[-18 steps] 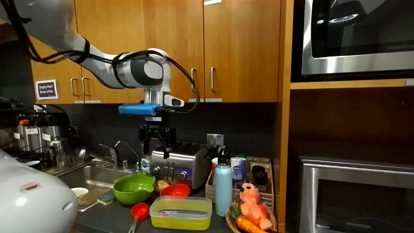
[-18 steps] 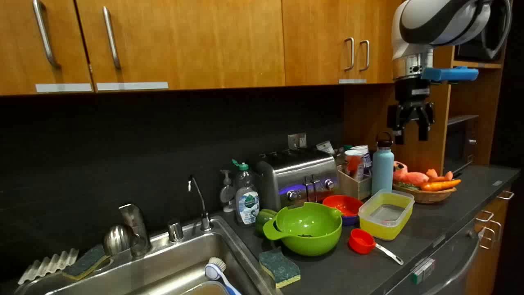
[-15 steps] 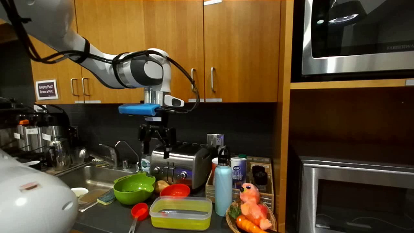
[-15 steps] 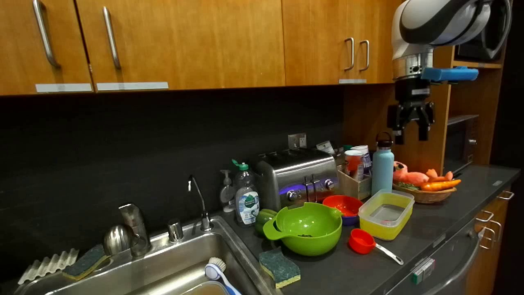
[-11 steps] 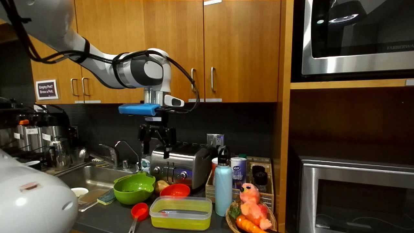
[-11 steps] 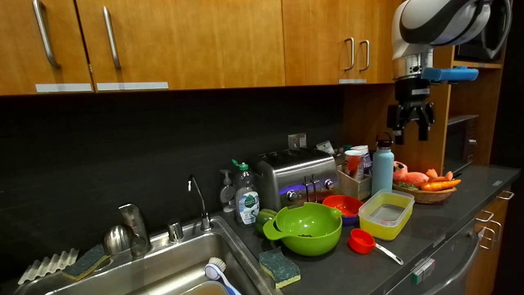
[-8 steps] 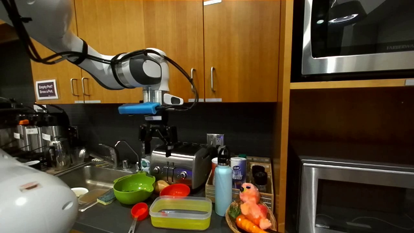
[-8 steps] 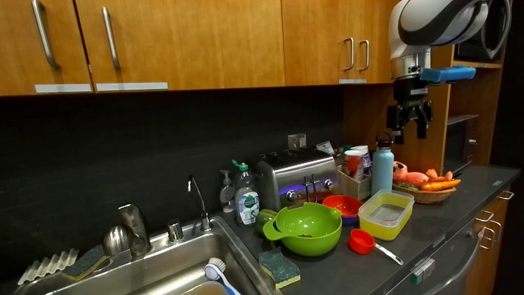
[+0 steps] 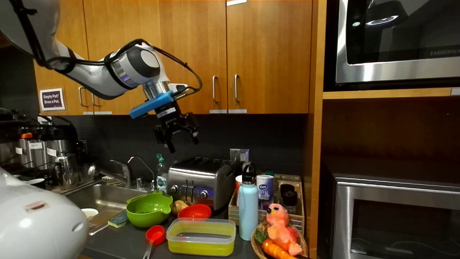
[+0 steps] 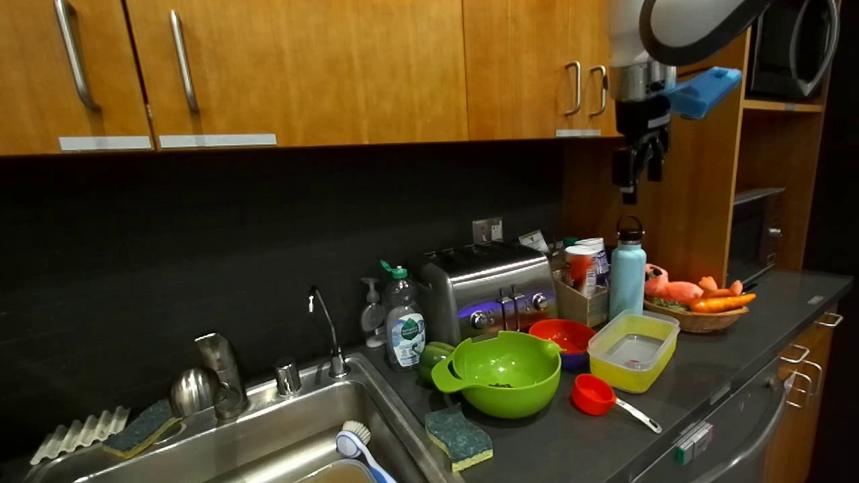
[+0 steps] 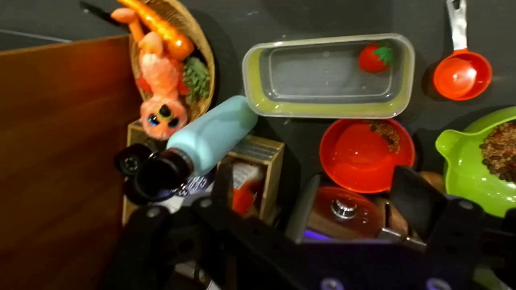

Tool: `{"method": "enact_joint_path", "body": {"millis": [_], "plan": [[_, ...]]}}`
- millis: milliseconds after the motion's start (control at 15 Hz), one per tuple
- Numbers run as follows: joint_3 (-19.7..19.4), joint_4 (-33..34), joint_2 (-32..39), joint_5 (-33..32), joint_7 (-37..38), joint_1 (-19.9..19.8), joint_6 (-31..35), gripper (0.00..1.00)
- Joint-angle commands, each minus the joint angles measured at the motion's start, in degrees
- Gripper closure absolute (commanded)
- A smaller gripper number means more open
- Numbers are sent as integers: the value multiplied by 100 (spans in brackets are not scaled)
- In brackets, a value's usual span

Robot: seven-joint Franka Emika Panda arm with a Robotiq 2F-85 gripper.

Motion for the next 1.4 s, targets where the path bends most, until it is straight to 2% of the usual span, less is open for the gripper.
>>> {"method": "enact_joint_path", "body": {"millis": [0,67,267,467,600,733,800,933,1133,1333], "plan": [[-57,226,-25,-346,178,23,803,0],[-48,282,74,-368,253,9,1175,0],[204,464,318,-1266,377,-382,2120,0],[563,600,599,-2335,1047,-879,3004,0],[1115,797,871,-3207,2129,-1423,3456,0],[1913,1020,952,-3776,3061,-2286,3647,0],[2257,1164,938,-4076,3543,-2532,3486,0],[2865,1393,837,-4577,4448,-2700,2852,0],[3620,1555,433,-4245,4749,-2509,1299,0],[4310,2089,125,-3932,4851,-2453,-179,0]]}}
